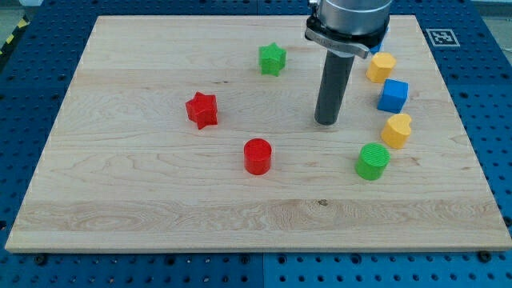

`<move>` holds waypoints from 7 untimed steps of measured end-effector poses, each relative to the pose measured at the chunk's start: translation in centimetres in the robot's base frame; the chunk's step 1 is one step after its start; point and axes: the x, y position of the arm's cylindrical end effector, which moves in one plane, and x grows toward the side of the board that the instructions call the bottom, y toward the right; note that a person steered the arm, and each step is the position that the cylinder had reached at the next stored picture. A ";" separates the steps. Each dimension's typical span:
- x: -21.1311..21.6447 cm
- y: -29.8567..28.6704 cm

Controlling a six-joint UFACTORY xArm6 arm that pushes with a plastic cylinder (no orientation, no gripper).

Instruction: Slightly push the green circle downwards of the board

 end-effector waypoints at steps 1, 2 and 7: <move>1.9 0.1; 1.9 0.1; 3.1 5.2</move>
